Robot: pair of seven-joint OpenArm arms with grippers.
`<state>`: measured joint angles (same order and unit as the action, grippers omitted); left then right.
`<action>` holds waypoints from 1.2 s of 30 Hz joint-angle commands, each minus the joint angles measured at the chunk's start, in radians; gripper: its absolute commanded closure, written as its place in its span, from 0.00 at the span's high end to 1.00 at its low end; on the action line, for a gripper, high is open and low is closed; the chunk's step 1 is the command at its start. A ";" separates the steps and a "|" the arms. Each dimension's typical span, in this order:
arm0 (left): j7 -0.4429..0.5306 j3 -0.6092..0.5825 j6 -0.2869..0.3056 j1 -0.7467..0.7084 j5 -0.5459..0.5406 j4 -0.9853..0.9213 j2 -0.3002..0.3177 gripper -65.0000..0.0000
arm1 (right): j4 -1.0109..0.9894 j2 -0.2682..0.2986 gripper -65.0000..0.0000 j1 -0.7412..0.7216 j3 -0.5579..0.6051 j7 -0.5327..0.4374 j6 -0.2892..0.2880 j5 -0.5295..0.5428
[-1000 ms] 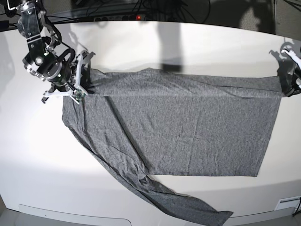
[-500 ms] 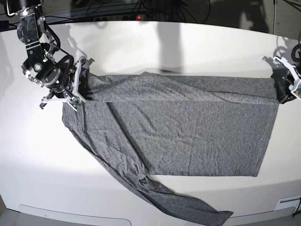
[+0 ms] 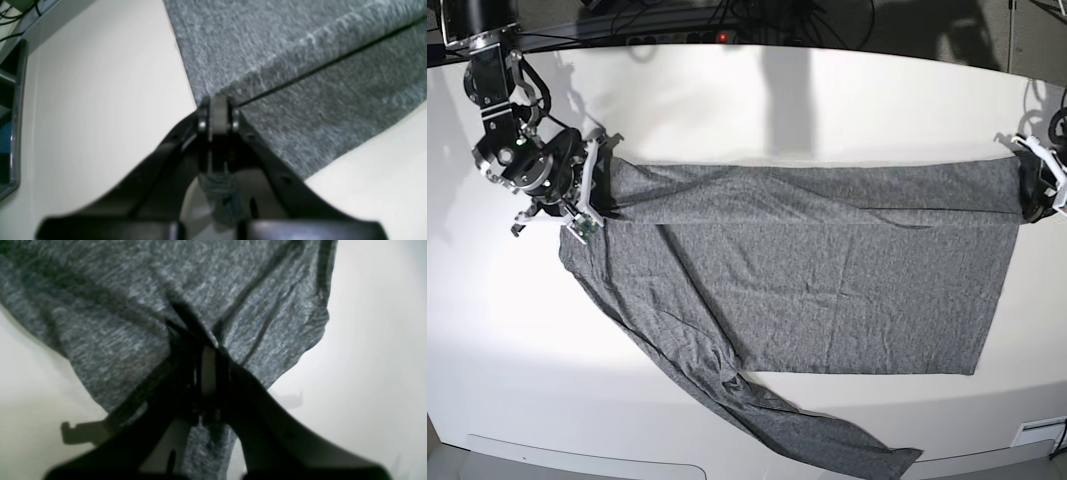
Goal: Fold the T-shirt properly
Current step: 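Lift the shoulder edge and fold it over the shirt body with both grippers, then lay the folded edge down and release it with both grippers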
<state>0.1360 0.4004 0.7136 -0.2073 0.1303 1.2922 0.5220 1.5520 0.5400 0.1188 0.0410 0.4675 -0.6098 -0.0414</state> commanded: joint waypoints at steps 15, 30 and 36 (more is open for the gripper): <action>-0.025 -0.121 -0.098 0.061 0.068 -0.042 0.027 0.22 | 0.009 0.017 0.30 -0.036 -0.008 -0.010 0.076 -0.006; -0.226 -0.120 -0.167 0.055 -0.444 -0.040 0.085 0.09 | 0.216 0.017 0.11 -0.049 -0.011 0.118 0.210 0.135; -0.290 -0.120 -0.160 0.052 -0.562 -0.040 0.053 0.00 | 0.225 -0.010 0.00 -0.029 -0.011 0.196 0.223 0.203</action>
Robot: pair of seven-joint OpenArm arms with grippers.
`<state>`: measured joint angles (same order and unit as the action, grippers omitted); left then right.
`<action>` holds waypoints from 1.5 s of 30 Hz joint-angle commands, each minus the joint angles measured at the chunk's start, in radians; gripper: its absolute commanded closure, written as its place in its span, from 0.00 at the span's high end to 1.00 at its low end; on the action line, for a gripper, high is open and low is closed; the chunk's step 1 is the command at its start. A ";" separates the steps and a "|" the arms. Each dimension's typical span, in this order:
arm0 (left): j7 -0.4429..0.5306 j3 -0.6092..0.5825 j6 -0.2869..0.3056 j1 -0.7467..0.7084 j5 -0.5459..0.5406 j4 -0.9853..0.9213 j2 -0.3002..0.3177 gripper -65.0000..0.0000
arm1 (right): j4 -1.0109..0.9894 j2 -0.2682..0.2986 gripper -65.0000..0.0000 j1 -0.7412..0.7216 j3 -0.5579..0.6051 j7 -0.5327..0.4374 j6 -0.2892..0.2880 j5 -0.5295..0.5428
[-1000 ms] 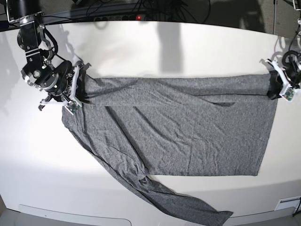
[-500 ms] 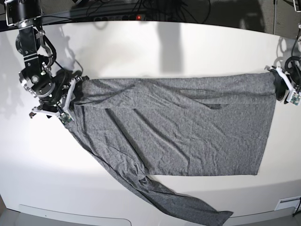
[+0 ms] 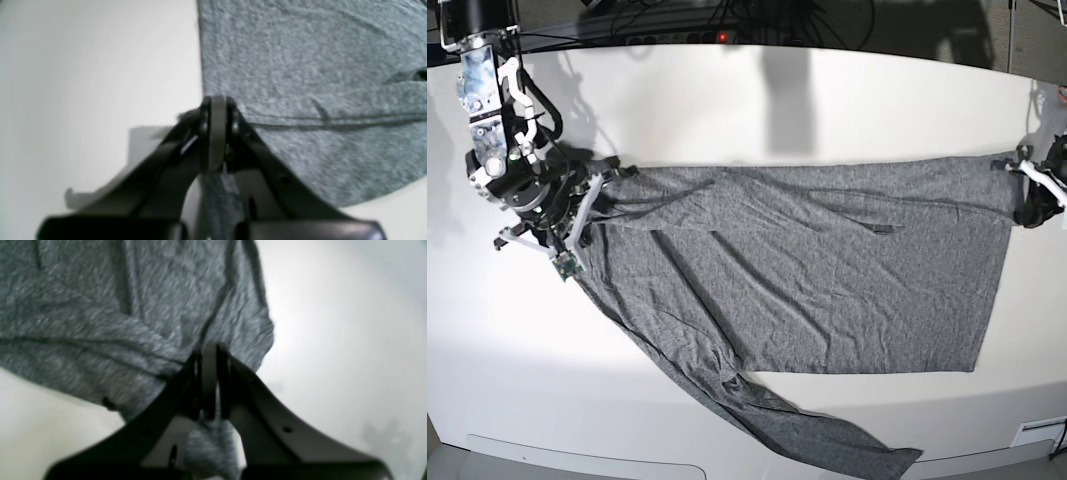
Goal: Fold the T-shirt properly
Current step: 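Lay the folded edge down and release it with both grippers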
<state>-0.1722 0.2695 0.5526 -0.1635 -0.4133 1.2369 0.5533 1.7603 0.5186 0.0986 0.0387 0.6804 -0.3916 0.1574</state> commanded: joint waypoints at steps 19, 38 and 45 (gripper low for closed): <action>0.069 0.011 0.000 0.017 0.099 -0.041 -0.096 0.00 | -0.212 -0.051 0.00 0.026 -0.009 -0.132 0.004 -0.014; 0.211 0.013 0.035 -0.268 0.108 -0.026 -0.063 0.00 | -0.166 -0.051 0.00 0.306 -0.009 -0.283 0.003 -0.027; 0.237 0.049 0.035 -0.364 0.163 -0.004 -0.063 0.00 | -0.074 -0.051 0.00 0.460 -0.011 -0.292 0.006 -0.106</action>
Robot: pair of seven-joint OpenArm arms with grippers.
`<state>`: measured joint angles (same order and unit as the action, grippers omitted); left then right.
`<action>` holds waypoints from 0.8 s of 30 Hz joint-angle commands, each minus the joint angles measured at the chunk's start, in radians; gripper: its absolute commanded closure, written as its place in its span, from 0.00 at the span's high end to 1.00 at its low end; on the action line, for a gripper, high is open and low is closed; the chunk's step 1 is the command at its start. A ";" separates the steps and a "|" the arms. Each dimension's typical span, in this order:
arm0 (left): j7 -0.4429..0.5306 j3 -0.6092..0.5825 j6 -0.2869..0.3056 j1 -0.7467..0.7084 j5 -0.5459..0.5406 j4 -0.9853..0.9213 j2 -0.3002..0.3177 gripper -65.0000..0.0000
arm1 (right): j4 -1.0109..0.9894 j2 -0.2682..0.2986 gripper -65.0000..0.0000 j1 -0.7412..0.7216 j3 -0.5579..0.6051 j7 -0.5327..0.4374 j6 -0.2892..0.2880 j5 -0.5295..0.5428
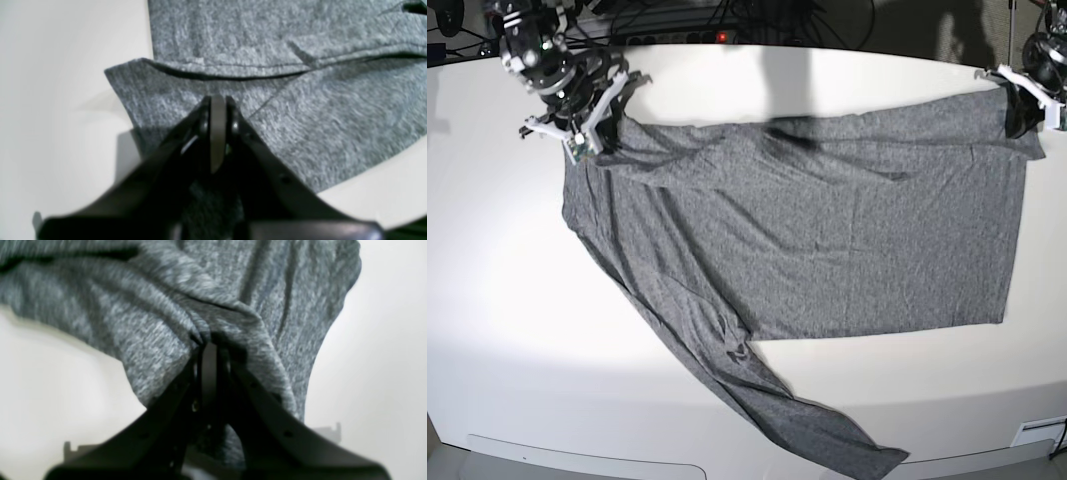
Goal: Fold the T-shirt properly
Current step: 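Lay the folded edge down and release it with both grippers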
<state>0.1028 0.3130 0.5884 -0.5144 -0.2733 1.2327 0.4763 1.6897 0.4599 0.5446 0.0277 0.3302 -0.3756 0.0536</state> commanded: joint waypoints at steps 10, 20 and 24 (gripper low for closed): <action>-0.019 0.138 0.105 -0.091 0.023 0.001 0.014 0.00 | 0.040 0.008 0.00 0.135 -0.051 0.051 0.002 -0.025; 0.016 0.171 0.110 -0.100 0.019 0.014 0.015 0.00 | 0.044 0.008 0.00 0.188 -0.145 0.051 0.002 -0.024; 0.034 0.171 0.110 -0.100 0.019 0.029 0.015 0.00 | 0.056 0.008 0.00 0.187 -0.158 0.050 0.002 -0.024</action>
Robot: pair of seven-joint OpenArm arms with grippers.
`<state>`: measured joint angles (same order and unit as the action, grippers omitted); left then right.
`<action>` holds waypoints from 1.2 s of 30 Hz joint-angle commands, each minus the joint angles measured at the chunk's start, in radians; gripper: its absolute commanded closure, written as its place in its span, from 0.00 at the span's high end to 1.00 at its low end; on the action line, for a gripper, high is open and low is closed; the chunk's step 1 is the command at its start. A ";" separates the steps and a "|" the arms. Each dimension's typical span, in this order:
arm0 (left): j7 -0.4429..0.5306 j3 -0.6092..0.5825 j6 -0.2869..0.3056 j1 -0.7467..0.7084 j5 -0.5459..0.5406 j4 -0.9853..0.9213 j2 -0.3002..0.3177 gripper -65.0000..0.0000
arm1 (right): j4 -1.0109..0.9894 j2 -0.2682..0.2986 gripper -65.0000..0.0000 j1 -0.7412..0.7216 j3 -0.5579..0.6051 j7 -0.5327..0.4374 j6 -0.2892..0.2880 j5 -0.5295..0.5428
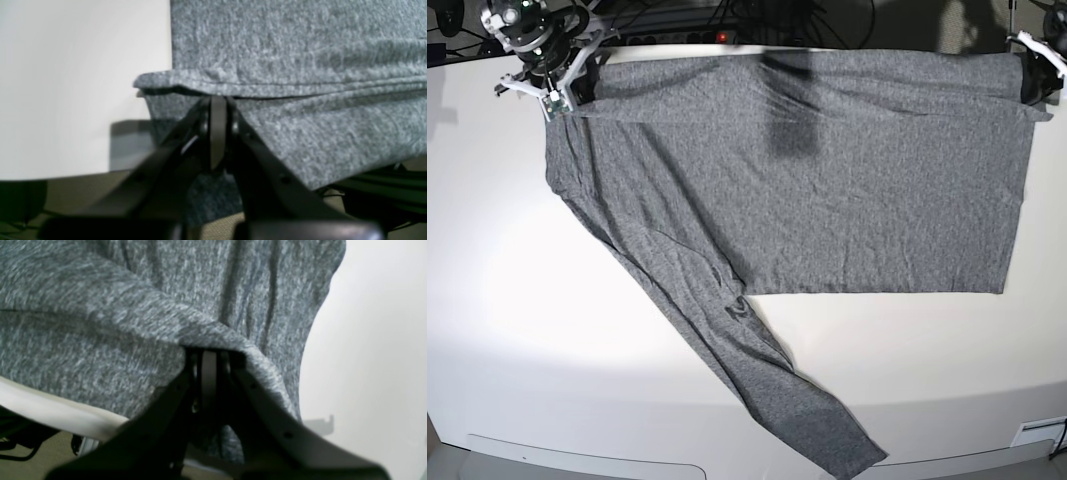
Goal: Fold the T-shirt properly
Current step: 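Lay the folded edge down and release it with both grippers, then move both grippers to the hem corners of the shirt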
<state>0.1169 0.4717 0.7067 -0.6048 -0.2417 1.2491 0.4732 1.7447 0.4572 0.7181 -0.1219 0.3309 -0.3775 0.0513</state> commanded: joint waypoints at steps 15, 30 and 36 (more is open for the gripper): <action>-0.001 0.012 -0.101 0.008 -0.012 0.199 0.077 0.00 | 0.165 0.011 0.00 0.007 -0.029 0.050 0.031 -0.021; -0.318 0.012 -0.100 0.333 -0.039 0.194 0.097 0.25 | 0.166 0.000 0.21 -0.187 -0.029 0.119 0.035 0.123; -0.451 -0.016 -0.032 0.572 -0.108 0.011 0.095 0.25 | 0.159 -0.047 0.44 -0.318 -0.028 0.123 0.029 0.106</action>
<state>-0.3588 0.4507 0.6743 -0.0387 -0.3386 1.2419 0.5457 1.8877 0.3958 0.4103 -0.1432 0.4862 -0.3523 0.1574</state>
